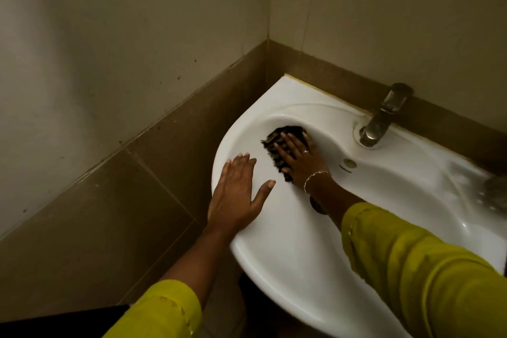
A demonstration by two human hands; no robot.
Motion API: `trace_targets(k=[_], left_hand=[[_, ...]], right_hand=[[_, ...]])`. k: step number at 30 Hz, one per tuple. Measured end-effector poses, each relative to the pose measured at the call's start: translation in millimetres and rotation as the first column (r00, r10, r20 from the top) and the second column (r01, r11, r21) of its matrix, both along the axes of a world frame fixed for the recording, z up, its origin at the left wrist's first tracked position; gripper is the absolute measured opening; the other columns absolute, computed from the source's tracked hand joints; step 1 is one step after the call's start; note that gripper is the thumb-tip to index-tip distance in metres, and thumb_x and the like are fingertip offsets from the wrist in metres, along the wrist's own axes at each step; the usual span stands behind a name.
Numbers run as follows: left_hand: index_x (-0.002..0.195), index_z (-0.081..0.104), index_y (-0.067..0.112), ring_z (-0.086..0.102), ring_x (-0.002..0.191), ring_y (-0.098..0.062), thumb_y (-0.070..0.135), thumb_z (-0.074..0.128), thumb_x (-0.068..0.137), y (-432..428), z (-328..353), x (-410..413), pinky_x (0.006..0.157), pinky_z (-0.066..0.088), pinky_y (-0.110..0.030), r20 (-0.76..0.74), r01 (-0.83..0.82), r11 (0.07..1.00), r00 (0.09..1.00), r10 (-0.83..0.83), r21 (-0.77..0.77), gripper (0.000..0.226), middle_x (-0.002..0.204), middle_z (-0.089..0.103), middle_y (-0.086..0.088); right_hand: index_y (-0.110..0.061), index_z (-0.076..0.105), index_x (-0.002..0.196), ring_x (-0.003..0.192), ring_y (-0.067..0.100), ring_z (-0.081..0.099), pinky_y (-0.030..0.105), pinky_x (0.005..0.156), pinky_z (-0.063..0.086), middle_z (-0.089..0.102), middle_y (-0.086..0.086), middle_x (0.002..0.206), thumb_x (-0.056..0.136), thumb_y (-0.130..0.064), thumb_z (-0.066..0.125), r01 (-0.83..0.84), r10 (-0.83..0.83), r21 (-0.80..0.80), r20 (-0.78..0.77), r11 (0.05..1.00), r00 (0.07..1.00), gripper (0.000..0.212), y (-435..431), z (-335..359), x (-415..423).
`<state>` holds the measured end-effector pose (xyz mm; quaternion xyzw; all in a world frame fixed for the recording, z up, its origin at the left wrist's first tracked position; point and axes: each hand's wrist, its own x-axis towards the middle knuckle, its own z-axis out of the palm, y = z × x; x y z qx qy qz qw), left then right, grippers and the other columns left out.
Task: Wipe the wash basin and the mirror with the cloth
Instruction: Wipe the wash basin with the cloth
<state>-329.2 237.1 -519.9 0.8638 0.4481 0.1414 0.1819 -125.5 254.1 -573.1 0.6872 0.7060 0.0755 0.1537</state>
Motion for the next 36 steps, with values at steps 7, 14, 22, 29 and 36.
trace_targets(k=[7, 14, 22, 29, 36], left_hand=[[0.148, 0.035, 0.008, 0.020, 0.149, -0.019, 0.076, 0.006, 0.078, 0, 0, -1, 0.116, -0.010, -0.019, -0.027, 0.018, 1.000, 0.999, -0.018, 0.010, 0.102, 0.158, 0.031, -0.011], [0.146, 0.038, 0.004, 0.026, 0.148, -0.024, 0.083, -0.004, 0.077, 3, -4, 1, 0.119, -0.001, -0.027, -0.072, 0.031, 0.999, 0.997, -0.029, 0.023, 0.112, 0.155, 0.037, -0.015], [0.143, 0.042, 0.003, 0.030, 0.146, -0.024, 0.085, -0.013, 0.072, 1, -2, 0, 0.121, 0.005, -0.031, -0.061, 0.009, 1.000, 0.998, -0.009, 0.008, 0.122, 0.152, 0.041, -0.015], [0.140, 0.046, 0.001, 0.035, 0.144, -0.026, 0.085, -0.009, 0.075, 0, -3, 1, 0.120, 0.008, -0.032, -0.060, 0.002, 1.000, 0.998, -0.001, 0.020, 0.119, 0.148, 0.046, -0.017], [0.140, 0.045, 0.001, 0.035, 0.144, -0.025, 0.085, -0.009, 0.075, 1, -5, 1, 0.121, 0.010, -0.035, -0.061, -0.003, 1.000, 0.998, 0.005, 0.019, 0.119, 0.148, 0.046, -0.017]], right_hand=[[-0.022, -0.015, 0.144, 0.141, 0.026, -0.018, 0.049, 0.110, -0.016, -0.022, 0.010, 0.152, 0.096, -0.045, 0.020, 0.349, -0.415, -0.234, -0.371, 0.907, 0.831, 0.063, -38, -26, -35], [-0.027, -0.036, 0.130, 0.138, 0.026, -0.024, 0.054, 0.111, -0.007, -0.029, 0.011, 0.149, 0.060, -0.073, -0.025, 0.099, -0.255, -0.301, -0.540, 0.949, 0.802, 0.085, -86, -30, -59], [-0.045, -0.025, 0.135, 0.140, 0.029, 0.005, 0.042, 0.115, 0.008, 0.016, 0.011, 0.153, 0.087, -0.059, -0.009, -0.345, 0.170, -0.216, -0.568, 0.914, 0.805, 0.052, -154, -20, -11], [-0.025, 0.032, 0.137, 0.117, 0.025, 0.056, 0.050, 0.099, 0.038, 0.058, 0.006, 0.129, 0.090, -0.040, 0.024, -0.099, 0.015, -0.343, -0.240, 0.934, 0.971, 0.051, -163, -14, 55], [-0.015, 0.002, 0.146, 0.142, 0.032, 0.013, 0.048, 0.114, 0.003, 0.005, 0.021, 0.153, 0.094, -0.022, 0.036, 0.264, -0.341, -0.429, -0.112, 0.864, 0.933, 0.062, -161, -5, 22]])
